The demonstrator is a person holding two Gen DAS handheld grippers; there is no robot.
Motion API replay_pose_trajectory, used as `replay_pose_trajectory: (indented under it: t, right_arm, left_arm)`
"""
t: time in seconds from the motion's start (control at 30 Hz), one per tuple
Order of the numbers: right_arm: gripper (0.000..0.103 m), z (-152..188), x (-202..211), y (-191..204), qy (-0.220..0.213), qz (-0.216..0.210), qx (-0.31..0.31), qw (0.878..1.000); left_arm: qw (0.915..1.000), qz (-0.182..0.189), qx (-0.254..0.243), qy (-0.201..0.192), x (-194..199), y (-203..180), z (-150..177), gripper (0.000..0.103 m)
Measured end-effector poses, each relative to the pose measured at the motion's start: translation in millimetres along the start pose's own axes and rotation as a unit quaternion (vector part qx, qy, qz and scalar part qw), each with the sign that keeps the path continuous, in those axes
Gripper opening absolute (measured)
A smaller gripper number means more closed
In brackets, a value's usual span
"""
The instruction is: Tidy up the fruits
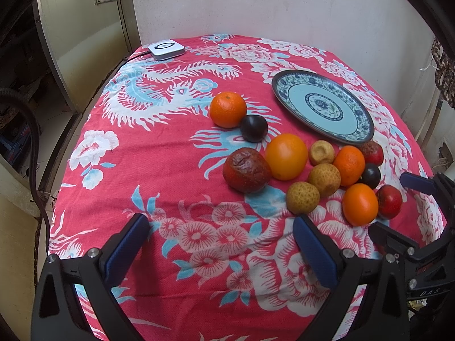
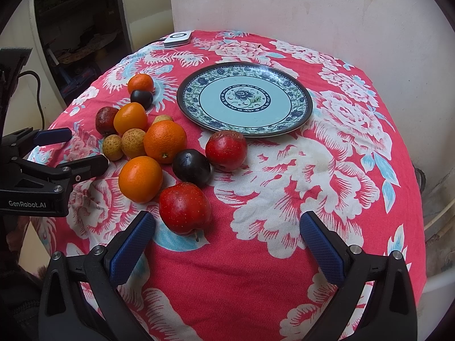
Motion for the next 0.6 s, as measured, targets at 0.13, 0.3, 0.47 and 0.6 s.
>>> replay_pose_trajectory:
  t: [0.13,0.3,0.47,0.6]
  right_arm:
    - [0.103,0.9,3.9,-0.2,0.002,-0.002,0.005,1.000]
    - [0.098,5.1,8.5,0.4,0.003,-0.006,0.008,1.000]
    - [0.096,6.1,12.1,-2.7,-0.003,-0.019,0.002,1.000]
    - [0.088,2.3,15.3,-3.6,-0.011,-0.030,0.002,0.999]
  left_arm:
    - [1.0000,0.000,0.000,0.000,0.0,0.1,0.1,0.103]
    - [0.9999,0.009,0.003,0.003,0.5,-0.9,0.7,0.103]
    - [0.9997,0.021,0.008,0.003,2.4,0.8,5.9,0.102]
    - [0.9996,0.029,0.008,-0.001,11.6,2.6,2.5,0.099]
Point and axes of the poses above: each gripper's, at about its wrist camera, not at the fingertips, and x roughly against the way its jaws point, y to its left, z to its underside, the point moved 7 cm from there along -x, roughly the way its jaws point, and after that the axes turned 15 degrees about y, right-handed, at the moved point
